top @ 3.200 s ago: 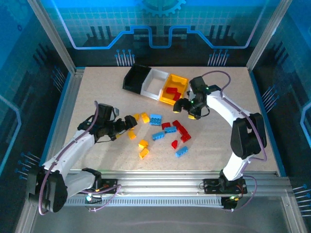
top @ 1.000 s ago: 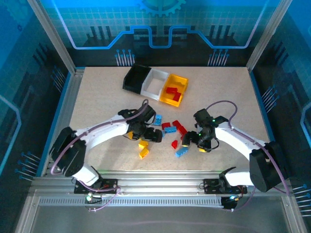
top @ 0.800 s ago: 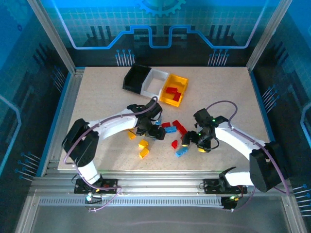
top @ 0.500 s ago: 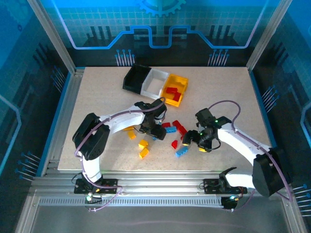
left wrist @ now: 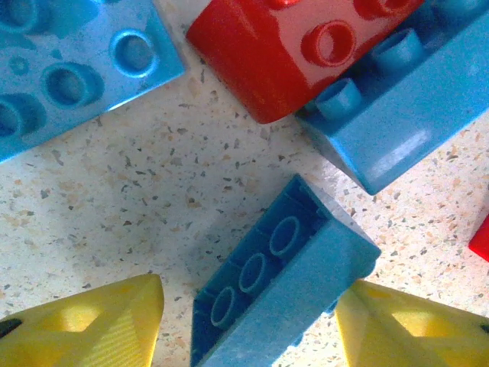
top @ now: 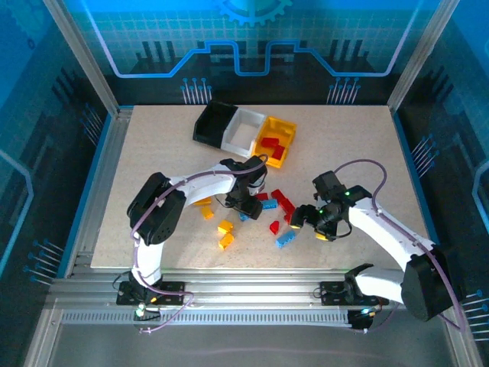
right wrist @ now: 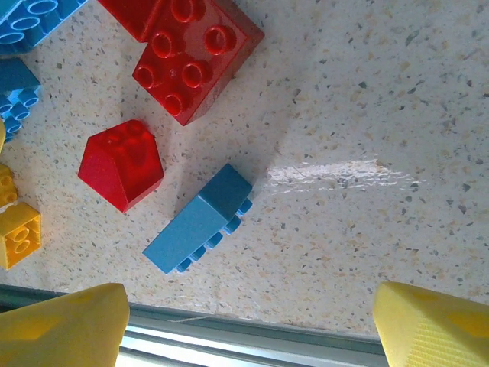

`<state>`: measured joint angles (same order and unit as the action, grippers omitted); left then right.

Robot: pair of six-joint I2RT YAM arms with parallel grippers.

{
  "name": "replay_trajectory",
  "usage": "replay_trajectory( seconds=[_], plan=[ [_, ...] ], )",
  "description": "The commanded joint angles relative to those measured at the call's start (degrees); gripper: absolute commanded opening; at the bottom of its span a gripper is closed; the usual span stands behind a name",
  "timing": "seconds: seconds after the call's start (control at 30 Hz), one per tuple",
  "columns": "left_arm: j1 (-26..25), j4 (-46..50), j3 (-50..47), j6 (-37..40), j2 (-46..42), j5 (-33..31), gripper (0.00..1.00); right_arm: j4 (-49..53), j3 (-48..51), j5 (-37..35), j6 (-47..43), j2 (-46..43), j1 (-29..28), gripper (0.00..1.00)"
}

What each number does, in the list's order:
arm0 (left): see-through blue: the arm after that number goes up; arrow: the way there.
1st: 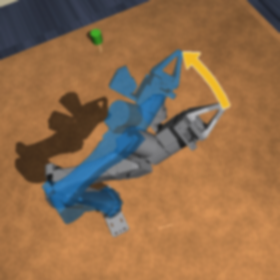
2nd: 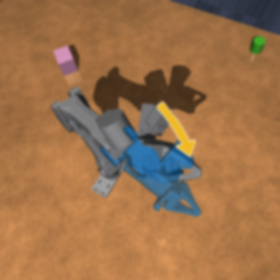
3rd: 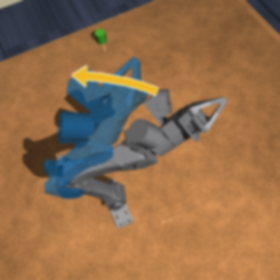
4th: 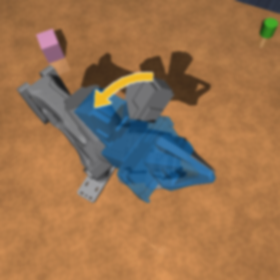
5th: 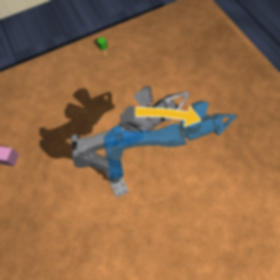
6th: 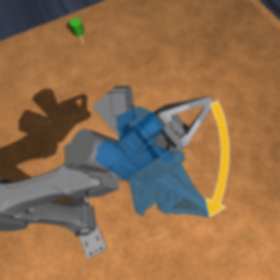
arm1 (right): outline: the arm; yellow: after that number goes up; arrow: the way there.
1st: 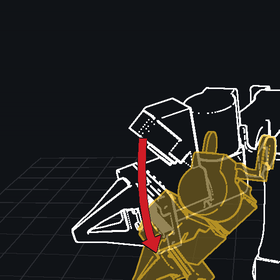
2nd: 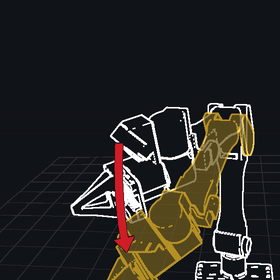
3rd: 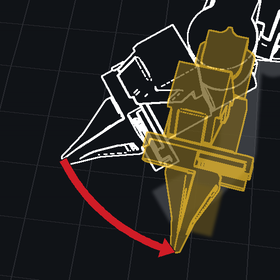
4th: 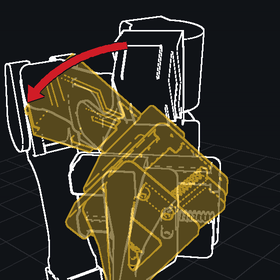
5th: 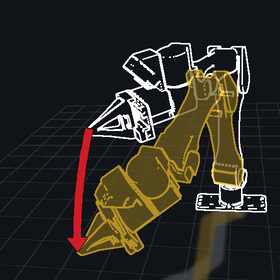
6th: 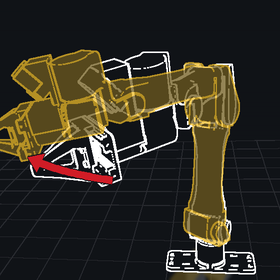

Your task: Sort the legos into containers by color

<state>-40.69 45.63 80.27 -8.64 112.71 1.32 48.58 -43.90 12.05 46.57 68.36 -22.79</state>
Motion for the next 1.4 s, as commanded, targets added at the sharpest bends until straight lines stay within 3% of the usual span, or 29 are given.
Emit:
replay_trajectory(
  seconds=[0.0,0.57,0.8,1.03,1.2,1.37],
  plan=[
    [-0.45,0.45,-0.52,1.21,0.94,1.16,0.58,0.84,0.50,0.28,1.50,-0.55,0.81,0.85],
    [-0.03,-2.29,-4.86,-1.36,-2.37,3.06,0.18,-1.69,-1.16,0.38,2.38,3.60,0.81,0.84],
    [4.90,-2.16,-5.30,-3.82,-8.12,5.89,0.15,-1.60,-3.27,0.14,2.02,4.88,0.69,0.85],
    [16.65,-9.36,-3.93,-13.99,-13.21,19.79,0.16,-3.61,-1.98,0.42,4.24,4.90,0.44,0.85],
    [21.46,-16.99,2.72,-22.30,-9.11,23.44,0.16,-4.95,-2.25,0.86,4.96,6.67,-0.38,0.85],
    [22.41,-17.97,15.48,-22.77,-0.04,21.90,0.16,-4.26,-4.53,0.96,4.21,8.42,-0.90,0.85]
  ],
)
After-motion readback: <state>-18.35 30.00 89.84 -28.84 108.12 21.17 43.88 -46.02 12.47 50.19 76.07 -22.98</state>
